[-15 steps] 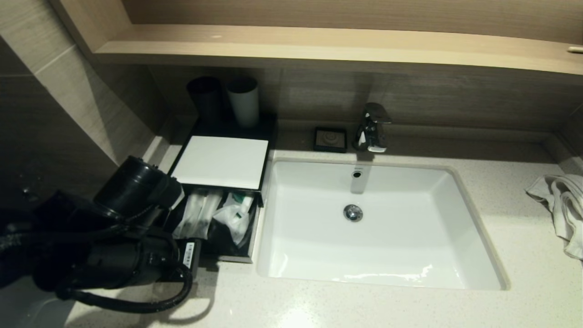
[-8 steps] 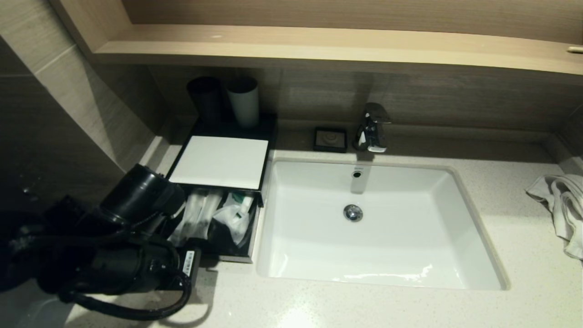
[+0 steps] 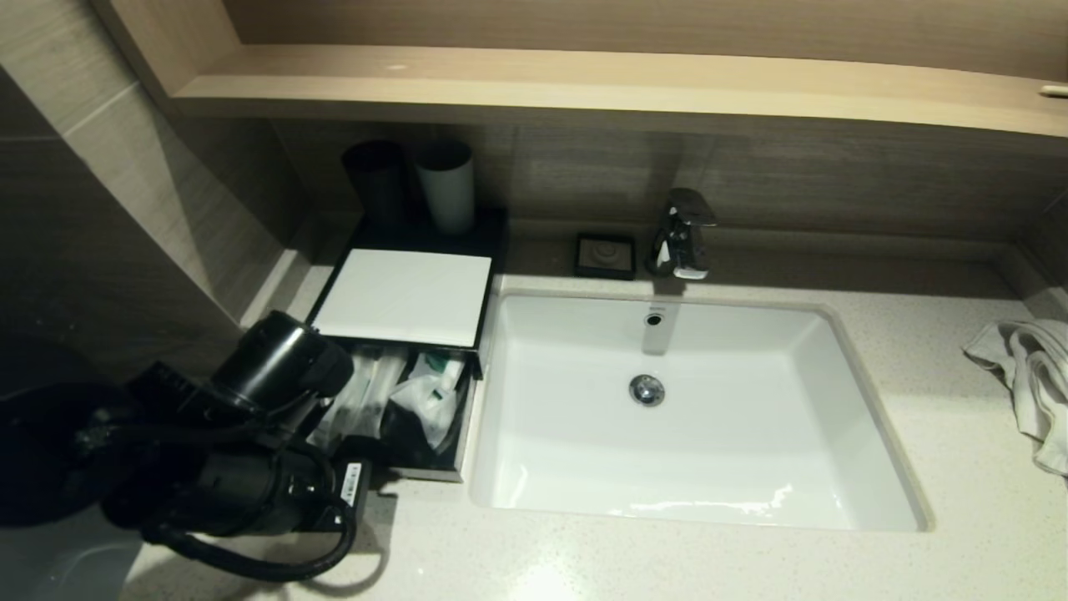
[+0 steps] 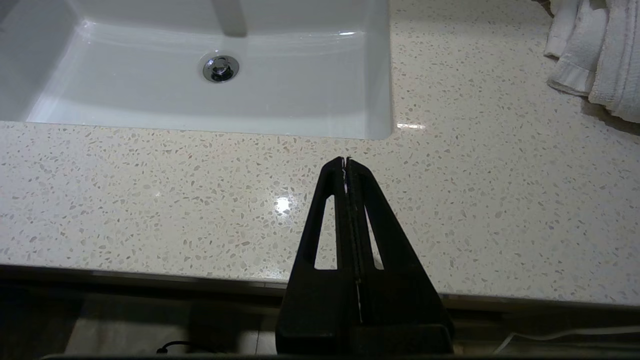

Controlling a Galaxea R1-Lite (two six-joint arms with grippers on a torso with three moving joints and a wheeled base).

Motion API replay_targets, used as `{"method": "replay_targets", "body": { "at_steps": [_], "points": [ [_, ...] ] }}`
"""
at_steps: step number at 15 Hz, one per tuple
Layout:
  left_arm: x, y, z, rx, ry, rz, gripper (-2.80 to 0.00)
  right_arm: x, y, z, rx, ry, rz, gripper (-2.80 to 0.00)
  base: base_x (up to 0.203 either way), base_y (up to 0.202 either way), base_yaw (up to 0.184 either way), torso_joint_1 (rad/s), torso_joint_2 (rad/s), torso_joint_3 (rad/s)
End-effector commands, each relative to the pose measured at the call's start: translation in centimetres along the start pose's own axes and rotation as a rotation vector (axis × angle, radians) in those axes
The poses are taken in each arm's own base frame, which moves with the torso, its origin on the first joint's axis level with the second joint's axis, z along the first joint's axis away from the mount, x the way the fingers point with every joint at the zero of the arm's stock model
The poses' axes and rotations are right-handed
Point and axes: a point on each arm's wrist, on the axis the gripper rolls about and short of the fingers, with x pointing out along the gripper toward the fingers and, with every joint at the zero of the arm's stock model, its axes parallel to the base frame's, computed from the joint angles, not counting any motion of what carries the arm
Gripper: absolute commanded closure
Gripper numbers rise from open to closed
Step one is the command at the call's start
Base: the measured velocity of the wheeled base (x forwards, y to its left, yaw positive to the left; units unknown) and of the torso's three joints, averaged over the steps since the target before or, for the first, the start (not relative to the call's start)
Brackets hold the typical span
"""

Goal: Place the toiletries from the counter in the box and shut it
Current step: Close the drawer

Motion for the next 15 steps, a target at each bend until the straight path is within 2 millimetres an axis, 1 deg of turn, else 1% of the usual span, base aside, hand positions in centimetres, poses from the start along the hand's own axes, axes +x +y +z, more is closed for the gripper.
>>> {"method": "replay_targets", "body": {
  "at_steps": [1, 7, 15],
  "points": [
    [0.9, 0.1, 0.1, 0.0, 0.029, 0.019, 0.0, 0.0, 0.0, 0.0, 0.0, 0.0, 0.001, 0.0, 0.0, 0.0, 0.0, 0.0, 0.0, 0.0],
    [1.9, -0.1, 0.4, 0.009, 0.039, 0.022, 0.0, 0.0, 0.0, 0.0, 0.0, 0.0, 0.001, 0.0, 0.0, 0.0, 0.0, 0.0, 0.0, 0.0],
    [2.8, -0.4, 1.2, -0.003, 0.001, 0.012, 0.0, 0.0, 0.0, 0.0, 0.0, 0.0, 0.001, 0.0, 0.0, 0.0, 0.0, 0.0, 0.0, 0.0]
  ]
}}
